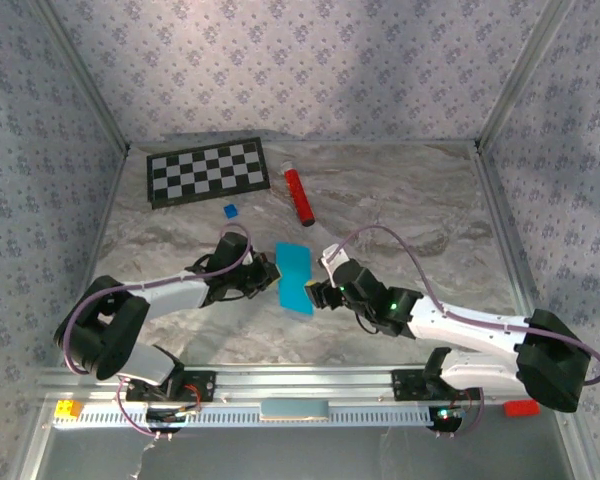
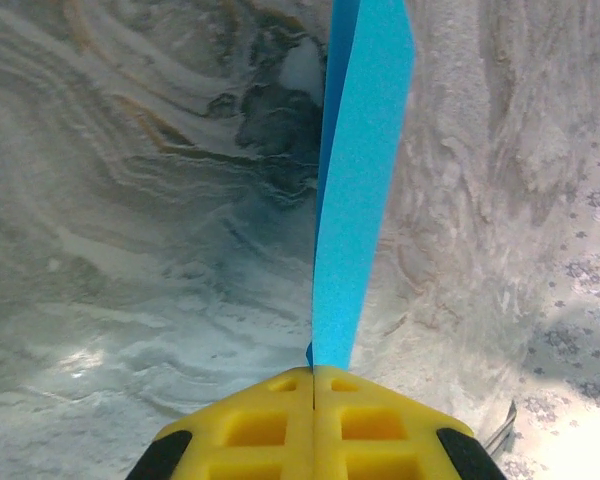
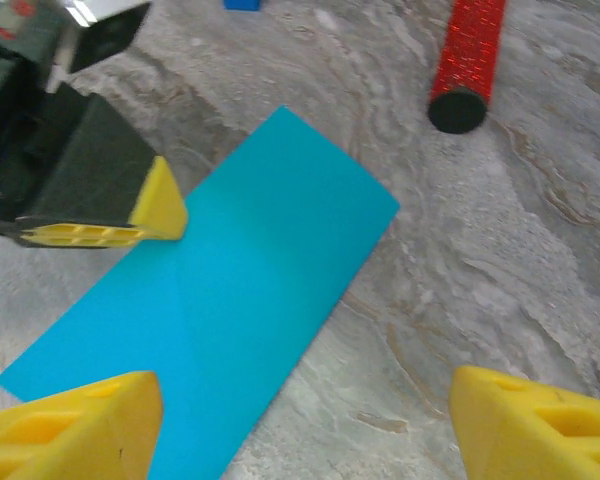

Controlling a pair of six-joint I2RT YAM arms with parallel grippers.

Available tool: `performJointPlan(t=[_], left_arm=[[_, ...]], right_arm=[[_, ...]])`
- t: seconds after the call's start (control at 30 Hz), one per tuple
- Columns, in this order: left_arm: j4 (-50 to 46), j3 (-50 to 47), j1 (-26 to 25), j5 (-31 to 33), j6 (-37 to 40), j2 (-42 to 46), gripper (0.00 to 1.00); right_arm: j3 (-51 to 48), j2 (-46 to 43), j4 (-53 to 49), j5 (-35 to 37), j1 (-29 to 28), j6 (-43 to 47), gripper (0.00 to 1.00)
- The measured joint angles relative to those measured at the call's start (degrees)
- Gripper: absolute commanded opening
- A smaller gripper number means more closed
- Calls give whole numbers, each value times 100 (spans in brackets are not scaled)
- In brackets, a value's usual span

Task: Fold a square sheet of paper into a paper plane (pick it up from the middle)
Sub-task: Third fold the triangle at the center of the table.

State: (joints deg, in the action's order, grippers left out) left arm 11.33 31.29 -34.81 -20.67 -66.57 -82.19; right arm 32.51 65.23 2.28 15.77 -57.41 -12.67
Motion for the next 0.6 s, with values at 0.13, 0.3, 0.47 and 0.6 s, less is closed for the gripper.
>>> performJointPlan(t=[0.13, 0.3, 0.47, 0.6], left_arm=[[2, -87, 0, 59, -85, 0, 2], [52, -109, -2, 74, -195, 0, 2], [87, -111, -7, 79, -275, 0, 2], [87, -111, -7, 94, -319, 0, 2]], right_arm=[[0, 66, 203, -221, -337, 514, 71], [52, 651, 595, -310, -988, 1172, 67], [138, 1318, 831, -216, -1325, 1515, 68], [363, 1670, 916, 11, -1469, 1665, 67]])
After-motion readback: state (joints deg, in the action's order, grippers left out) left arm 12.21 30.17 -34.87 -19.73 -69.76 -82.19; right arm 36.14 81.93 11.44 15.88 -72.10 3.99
